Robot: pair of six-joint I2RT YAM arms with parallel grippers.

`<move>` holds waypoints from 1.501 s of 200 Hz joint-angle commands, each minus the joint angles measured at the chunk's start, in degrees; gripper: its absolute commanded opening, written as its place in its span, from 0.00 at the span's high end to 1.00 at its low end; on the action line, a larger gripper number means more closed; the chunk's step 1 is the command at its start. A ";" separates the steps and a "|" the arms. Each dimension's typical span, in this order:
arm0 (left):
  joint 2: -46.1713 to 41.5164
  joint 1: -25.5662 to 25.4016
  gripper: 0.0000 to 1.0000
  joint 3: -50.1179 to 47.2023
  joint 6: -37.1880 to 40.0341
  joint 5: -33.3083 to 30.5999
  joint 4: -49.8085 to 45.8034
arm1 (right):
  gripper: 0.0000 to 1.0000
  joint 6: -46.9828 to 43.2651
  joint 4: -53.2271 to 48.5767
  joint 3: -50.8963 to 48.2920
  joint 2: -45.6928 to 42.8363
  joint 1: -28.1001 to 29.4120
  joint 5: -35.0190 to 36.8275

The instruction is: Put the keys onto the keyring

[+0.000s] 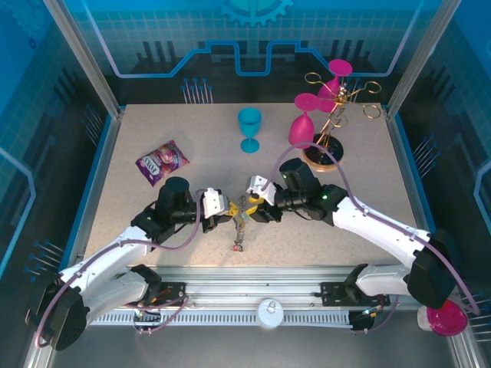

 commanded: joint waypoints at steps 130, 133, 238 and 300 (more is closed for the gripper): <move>-1.34 -0.28 1.00 -1.21 -0.82 1.75 5.38 | 0.75 9.66 11.38 -5.05 -0.03 0.50 -5.11; -1.34 -0.29 1.00 -1.21 -0.79 1.76 5.44 | 0.74 9.49 11.47 -5.10 0.08 0.46 -5.22; -2.61 -0.38 1.00 -1.38 -3.15 0.04 7.86 | 1.00 9.95 10.32 -7.46 -1.05 -0.96 -4.93; -1.44 -0.34 1.00 -1.46 -8.08 1.29 15.53 | 1.00 13.66 19.17 -7.93 1.29 -0.76 -10.90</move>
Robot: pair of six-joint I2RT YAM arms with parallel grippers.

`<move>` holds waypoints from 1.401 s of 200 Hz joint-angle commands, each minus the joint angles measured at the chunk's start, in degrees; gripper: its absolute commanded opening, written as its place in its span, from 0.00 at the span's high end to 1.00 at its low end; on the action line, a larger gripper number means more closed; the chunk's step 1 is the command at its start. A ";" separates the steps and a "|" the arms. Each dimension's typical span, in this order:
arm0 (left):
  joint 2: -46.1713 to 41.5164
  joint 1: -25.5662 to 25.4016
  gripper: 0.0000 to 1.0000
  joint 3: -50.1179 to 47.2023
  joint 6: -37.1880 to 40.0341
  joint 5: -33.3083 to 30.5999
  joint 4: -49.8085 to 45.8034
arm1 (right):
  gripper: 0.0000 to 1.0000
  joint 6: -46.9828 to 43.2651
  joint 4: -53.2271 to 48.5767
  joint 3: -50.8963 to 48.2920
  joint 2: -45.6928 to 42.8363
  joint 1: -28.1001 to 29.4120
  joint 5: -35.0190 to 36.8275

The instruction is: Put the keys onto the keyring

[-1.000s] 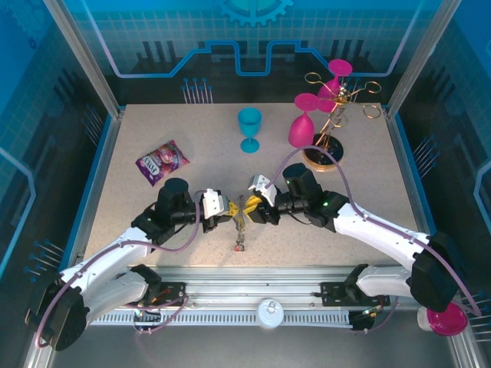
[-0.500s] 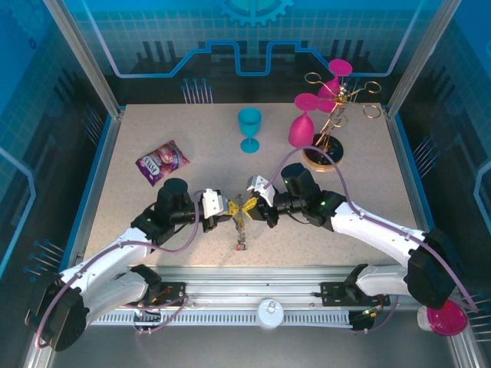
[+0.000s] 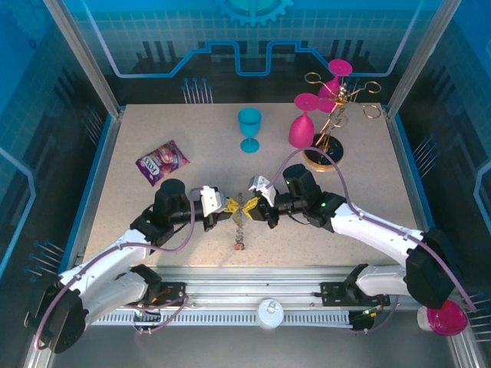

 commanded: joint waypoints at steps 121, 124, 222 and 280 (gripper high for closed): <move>1.66 -0.29 1.00 -0.49 -3.38 4.56 8.89 | 0.71 -5.61 21.02 -8.35 -4.73 -1.46 0.07; 1.75 -0.31 1.00 -0.50 -3.43 4.69 8.85 | 0.71 -5.68 21.02 -8.28 -4.66 -1.46 0.05; 1.49 -0.31 1.00 -0.51 -3.75 4.86 8.56 | 0.99 -5.45 22.76 -6.25 -1.47 -1.20 -2.34; 0.52 -1.59 0.71 4.69 5.65 -4.57 -6.64 | 1.00 -16.63 0.56 0.68 -1.64 0.04 1.43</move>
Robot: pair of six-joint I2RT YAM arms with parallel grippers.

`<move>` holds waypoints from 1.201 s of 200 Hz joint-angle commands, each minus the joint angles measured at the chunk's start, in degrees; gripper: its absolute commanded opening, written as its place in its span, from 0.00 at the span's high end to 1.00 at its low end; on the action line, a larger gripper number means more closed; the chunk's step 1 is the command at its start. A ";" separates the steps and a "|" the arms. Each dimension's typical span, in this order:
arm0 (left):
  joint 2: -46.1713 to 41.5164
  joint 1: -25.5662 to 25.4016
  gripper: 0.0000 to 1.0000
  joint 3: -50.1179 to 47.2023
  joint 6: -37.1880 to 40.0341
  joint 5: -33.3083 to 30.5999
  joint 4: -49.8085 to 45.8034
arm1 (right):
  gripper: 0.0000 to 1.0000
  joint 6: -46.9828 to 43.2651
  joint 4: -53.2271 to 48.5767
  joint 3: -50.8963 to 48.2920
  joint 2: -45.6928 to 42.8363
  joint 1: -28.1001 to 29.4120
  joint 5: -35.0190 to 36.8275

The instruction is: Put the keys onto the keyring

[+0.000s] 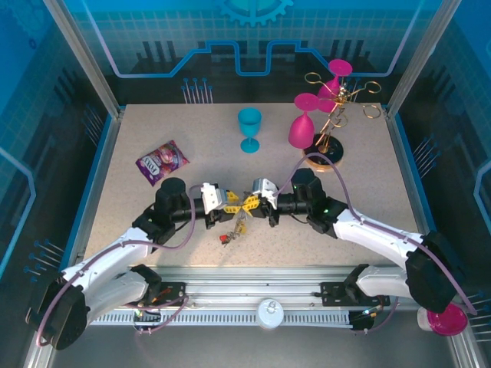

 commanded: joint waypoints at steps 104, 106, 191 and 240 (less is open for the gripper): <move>-0.77 -3.75 0.89 7.38 12.08 -5.72 -15.41 | 1.00 -21.26 -40.30 25.03 7.79 8.04 11.68; -0.80 -3.77 0.90 7.37 11.86 -5.56 -15.26 | 1.00 -21.22 -40.34 25.12 7.84 8.12 11.63; -3.16 -3.69 1.00 2.04 9.39 -3.10 -6.07 | 0.63 -0.43 -13.20 5.11 -4.60 -0.23 8.56; -3.71 -3.67 1.00 -0.94 7.72 -1.68 -0.25 | 0.63 4.23 -5.86 0.06 -5.37 -0.39 2.23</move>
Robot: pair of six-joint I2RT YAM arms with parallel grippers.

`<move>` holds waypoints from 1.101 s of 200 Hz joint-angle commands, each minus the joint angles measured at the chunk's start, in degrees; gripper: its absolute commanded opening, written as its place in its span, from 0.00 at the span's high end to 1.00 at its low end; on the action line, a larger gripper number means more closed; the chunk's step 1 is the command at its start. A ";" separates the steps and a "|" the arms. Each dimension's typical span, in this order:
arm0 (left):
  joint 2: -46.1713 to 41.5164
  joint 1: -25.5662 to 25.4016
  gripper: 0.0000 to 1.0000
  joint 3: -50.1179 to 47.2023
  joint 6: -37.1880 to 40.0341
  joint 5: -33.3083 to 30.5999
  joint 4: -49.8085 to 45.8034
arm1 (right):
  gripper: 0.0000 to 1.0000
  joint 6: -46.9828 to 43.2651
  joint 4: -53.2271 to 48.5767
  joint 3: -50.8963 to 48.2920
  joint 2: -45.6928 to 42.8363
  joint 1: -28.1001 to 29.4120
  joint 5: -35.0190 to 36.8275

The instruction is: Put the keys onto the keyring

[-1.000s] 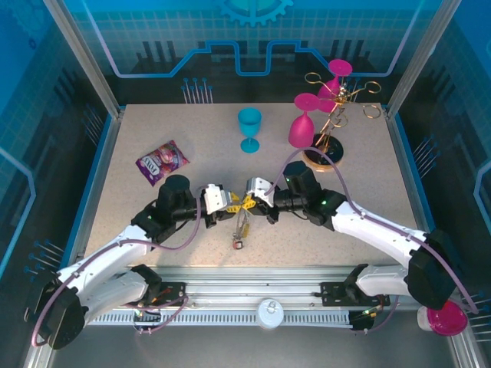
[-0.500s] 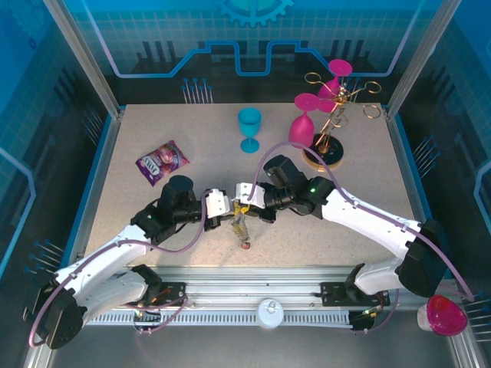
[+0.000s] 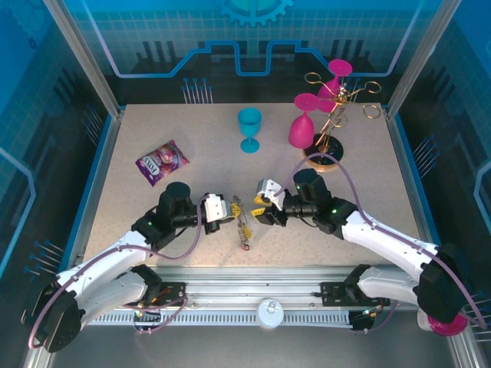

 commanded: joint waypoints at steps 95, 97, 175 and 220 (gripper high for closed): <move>-1.28 -0.22 1.00 -1.87 -1.82 3.16 8.75 | 0.78 5.57 6.15 0.96 4.09 -0.02 -9.12; -1.29 -0.22 1.00 -1.91 -1.80 3.18 8.80 | 0.79 5.57 6.27 0.99 4.05 -0.06 -9.23; -1.55 -0.18 1.00 -1.88 -2.34 3.61 9.21 | 1.00 5.56 5.11 1.25 4.03 -0.37 -8.17; -0.45 -0.23 1.00 -0.91 -7.89 6.74 17.73 | 1.00 7.94 2.15 4.09 8.99 -0.57 -10.38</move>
